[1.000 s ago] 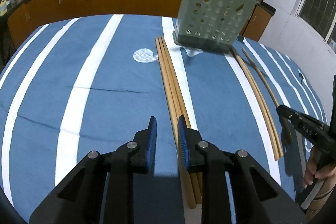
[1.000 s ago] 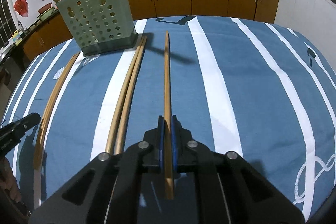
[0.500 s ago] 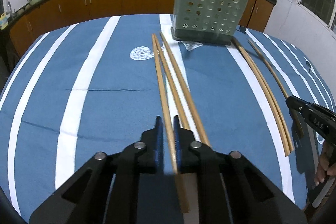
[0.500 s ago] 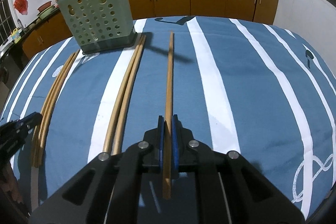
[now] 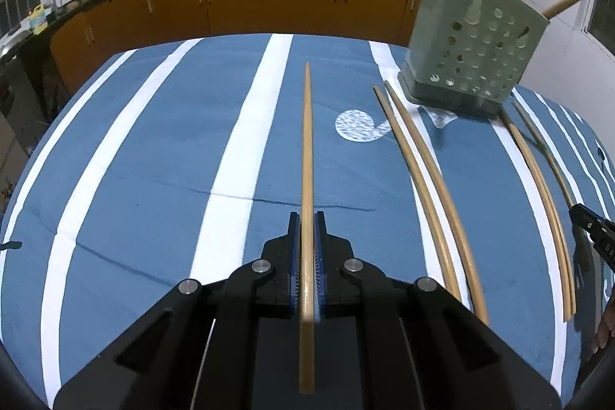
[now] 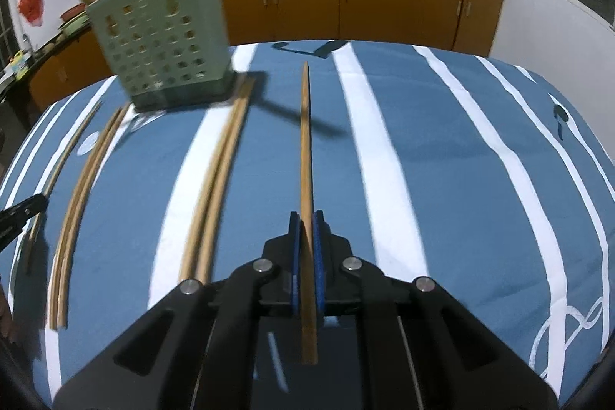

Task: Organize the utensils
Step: 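Hold the grasped chopsticks just above the table with both grippers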

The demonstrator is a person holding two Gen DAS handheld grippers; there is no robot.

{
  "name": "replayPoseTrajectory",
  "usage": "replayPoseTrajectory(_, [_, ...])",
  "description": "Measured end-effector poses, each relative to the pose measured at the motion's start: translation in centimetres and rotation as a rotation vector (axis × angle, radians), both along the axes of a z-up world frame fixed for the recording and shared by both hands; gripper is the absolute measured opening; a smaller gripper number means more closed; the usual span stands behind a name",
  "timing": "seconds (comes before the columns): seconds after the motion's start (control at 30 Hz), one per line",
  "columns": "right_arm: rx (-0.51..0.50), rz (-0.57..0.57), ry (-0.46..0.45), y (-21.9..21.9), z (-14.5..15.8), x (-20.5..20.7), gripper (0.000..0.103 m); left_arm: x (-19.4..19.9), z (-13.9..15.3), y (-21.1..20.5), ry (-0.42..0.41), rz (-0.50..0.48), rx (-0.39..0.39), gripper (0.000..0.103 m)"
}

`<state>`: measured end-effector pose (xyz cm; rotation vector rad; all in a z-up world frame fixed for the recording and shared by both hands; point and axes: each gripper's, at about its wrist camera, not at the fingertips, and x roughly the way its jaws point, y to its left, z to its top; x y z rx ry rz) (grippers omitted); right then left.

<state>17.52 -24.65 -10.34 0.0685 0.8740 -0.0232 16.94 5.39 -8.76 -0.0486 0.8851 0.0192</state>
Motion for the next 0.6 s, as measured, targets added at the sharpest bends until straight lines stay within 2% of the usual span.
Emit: replayPoseTrajectory(0.6, [0.014,-0.013,-0.001,-0.49,-0.08,0.04,0.01,0.1,0.05,0.18,0.0,0.002,-0.03,0.008])
